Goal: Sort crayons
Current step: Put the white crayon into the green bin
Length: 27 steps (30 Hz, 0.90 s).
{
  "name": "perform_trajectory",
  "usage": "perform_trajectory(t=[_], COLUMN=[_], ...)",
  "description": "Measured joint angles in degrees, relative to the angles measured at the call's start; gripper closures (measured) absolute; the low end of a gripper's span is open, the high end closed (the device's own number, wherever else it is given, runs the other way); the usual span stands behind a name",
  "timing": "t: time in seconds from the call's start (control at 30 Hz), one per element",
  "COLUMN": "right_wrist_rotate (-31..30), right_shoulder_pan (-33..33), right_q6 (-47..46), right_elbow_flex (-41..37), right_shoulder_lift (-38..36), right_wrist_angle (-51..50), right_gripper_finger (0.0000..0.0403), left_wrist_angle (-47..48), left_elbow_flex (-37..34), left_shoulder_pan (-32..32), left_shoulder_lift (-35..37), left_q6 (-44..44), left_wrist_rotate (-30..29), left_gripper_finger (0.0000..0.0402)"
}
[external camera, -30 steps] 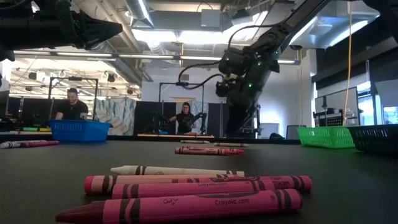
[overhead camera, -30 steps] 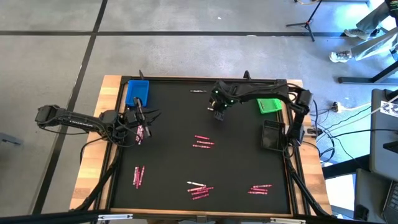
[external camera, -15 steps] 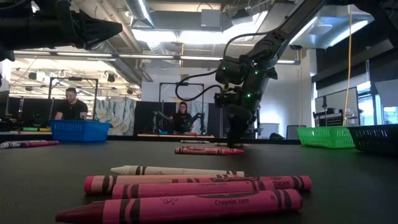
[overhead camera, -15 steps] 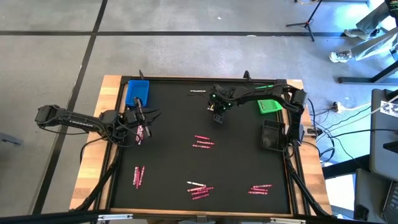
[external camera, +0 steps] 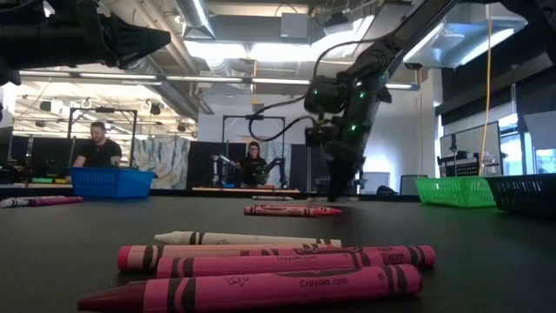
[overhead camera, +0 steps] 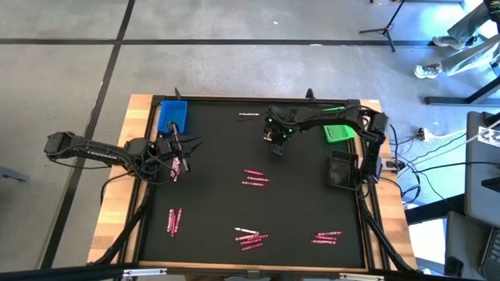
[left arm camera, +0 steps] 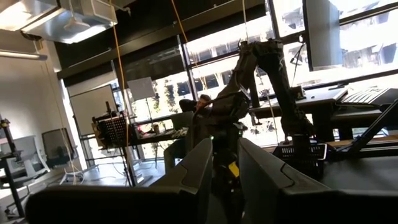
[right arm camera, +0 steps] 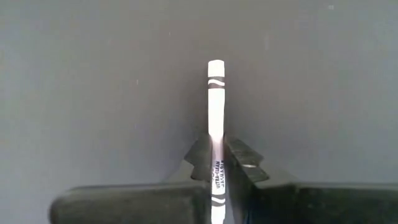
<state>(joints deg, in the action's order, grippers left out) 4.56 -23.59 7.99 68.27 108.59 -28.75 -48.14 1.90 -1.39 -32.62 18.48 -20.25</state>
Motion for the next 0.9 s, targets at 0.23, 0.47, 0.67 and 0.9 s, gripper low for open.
perform_trajectory(t=[0.23,0.47,0.67,0.9], right_wrist_rotate=[-2.7,-6.5,-11.1,-13.1], right_shoulder_pan=[0.0,-0.1,-0.2,-4.9], right_q6=[-0.2,-2.2,-4.1,-6.8], right_elbow_flex=[0.4,0.4,-1.1,-9.1], right_shoulder_lift=[-9.8,-20.9,-27.9,-36.2], right_wrist_angle=[-7.7,-17.7,-22.3,-22.2], right_gripper_finger=[0.0374,0.0374,0.0373,0.0373], left_wrist_angle=[-0.6,-0.7,-0.9,-0.9], left_elbow_flex=[0.0,0.0,0.0,0.0], left_shoulder_pan=[0.0,0.0,0.0,0.0], left_shoulder_lift=[0.0,0.0,0.0,0.0], left_q6=[0.0,0.1,0.1,0.1], left_wrist_rotate=[0.0,0.0,0.0,0.1], left_gripper_finger=[0.0331,0.0331,0.0331,0.0331])
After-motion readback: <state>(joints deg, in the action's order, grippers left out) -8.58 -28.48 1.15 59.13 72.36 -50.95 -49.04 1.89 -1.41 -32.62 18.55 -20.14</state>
